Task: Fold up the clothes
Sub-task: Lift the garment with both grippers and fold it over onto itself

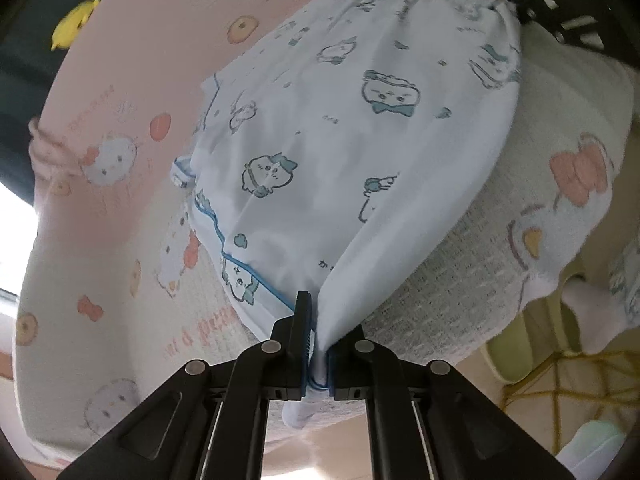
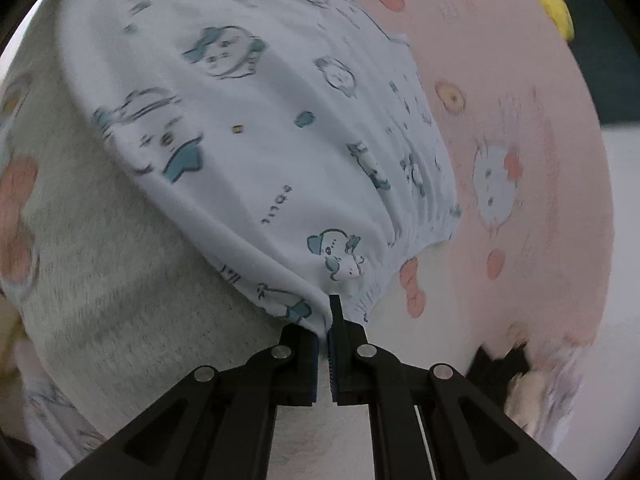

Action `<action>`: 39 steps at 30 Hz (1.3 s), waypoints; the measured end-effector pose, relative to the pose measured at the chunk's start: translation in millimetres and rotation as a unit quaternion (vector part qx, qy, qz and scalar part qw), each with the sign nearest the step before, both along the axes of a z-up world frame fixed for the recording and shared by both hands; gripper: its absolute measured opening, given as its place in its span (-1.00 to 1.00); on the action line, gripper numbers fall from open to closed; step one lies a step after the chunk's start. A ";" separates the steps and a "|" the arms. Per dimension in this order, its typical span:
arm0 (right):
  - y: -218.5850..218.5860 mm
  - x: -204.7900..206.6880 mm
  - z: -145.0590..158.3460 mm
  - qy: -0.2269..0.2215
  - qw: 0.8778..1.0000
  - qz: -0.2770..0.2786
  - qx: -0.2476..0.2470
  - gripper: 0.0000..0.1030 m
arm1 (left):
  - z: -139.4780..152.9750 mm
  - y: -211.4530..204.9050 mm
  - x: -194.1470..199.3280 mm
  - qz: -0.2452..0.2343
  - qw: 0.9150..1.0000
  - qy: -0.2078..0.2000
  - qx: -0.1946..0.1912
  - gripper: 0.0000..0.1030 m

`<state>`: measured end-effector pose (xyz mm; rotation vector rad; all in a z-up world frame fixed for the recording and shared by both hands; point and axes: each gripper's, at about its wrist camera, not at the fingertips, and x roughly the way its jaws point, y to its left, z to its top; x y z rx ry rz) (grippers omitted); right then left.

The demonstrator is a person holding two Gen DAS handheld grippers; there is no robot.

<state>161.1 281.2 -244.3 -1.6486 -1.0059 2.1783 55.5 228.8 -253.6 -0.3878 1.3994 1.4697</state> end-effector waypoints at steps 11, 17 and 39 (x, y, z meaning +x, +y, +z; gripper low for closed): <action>20.0 -25.0 12.7 -0.066 0.991 -0.075 -0.085 -0.88 | 7.1 15.4 -9.1 0.002 0.996 -0.050 -0.068 -0.95; 21.8 -35.0 12.4 -0.113 0.985 -0.094 -0.093 -0.88 | 16.8 45.1 -42.8 0.064 0.973 -0.165 -0.150 -0.95; 60.1 -44.7 68.4 -0.074 0.964 -0.163 -0.195 -0.89 | 64.7 81.1 -93.0 0.142 0.961 -0.211 -0.109 -0.94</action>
